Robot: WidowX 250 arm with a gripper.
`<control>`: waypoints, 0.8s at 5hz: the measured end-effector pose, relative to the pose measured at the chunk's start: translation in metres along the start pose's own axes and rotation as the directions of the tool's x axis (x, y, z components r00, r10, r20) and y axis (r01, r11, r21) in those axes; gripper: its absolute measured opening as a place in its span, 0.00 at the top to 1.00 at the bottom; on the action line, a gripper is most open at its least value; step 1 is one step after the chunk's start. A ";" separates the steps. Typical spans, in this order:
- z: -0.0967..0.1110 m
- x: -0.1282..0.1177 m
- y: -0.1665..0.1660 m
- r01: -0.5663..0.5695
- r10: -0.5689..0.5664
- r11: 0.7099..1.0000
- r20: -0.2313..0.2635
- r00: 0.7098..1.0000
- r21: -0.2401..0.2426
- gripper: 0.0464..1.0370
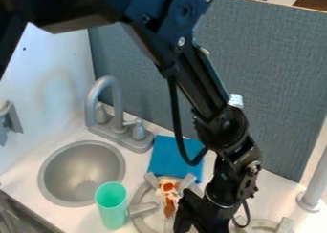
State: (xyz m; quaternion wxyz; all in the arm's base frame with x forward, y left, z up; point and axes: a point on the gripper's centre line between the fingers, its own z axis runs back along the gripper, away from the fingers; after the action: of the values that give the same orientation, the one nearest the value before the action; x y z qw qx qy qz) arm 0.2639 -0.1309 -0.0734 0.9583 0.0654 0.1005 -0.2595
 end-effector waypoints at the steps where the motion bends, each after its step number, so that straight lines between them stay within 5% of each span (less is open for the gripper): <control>1: -0.004 -0.005 0.000 0.023 -0.023 1.000 -0.009 1.000 0.000 0.03; 4: -0.018 -0.003 0.012 -0.010 0.009 1.000 -0.041 0.999 -0.007 0.07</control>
State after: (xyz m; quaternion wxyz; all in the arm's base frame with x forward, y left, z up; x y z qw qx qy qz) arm 0.2651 -0.1160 -0.0897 0.9574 0.0678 0.1208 -0.2532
